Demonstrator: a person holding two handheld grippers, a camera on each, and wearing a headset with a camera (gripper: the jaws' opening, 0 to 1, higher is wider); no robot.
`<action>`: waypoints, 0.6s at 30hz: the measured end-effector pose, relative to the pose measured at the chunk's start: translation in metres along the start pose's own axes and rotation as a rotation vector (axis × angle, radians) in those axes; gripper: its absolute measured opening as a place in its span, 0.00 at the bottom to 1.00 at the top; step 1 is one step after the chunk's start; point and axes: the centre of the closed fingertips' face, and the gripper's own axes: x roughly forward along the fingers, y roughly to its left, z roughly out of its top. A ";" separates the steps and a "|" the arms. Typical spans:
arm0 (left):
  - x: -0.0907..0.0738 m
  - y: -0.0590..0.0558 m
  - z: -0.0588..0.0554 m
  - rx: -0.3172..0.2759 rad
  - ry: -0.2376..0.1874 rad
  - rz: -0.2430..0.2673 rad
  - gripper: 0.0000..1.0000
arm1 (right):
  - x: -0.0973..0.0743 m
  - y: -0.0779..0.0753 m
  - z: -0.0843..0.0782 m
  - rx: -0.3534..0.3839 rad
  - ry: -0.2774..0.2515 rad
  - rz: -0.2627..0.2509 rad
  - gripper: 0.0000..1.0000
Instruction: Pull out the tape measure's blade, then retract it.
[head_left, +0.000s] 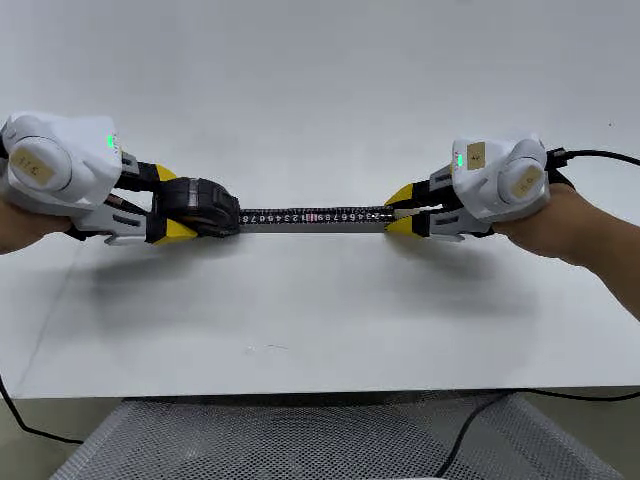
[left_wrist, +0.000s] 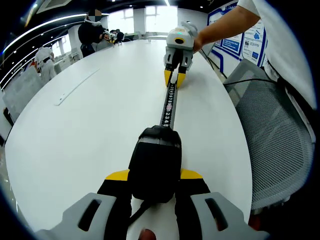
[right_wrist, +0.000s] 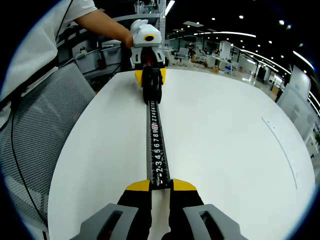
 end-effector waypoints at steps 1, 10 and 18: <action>0.000 0.000 0.000 0.000 0.001 0.000 0.28 | -0.002 0.000 -0.002 0.000 0.005 -0.002 0.08; -0.001 0.001 0.000 0.001 0.003 -0.002 0.28 | -0.016 -0.001 -0.014 0.007 0.027 -0.010 0.08; -0.001 0.001 0.000 0.003 0.004 -0.003 0.28 | -0.028 -0.004 -0.025 0.014 0.049 -0.016 0.08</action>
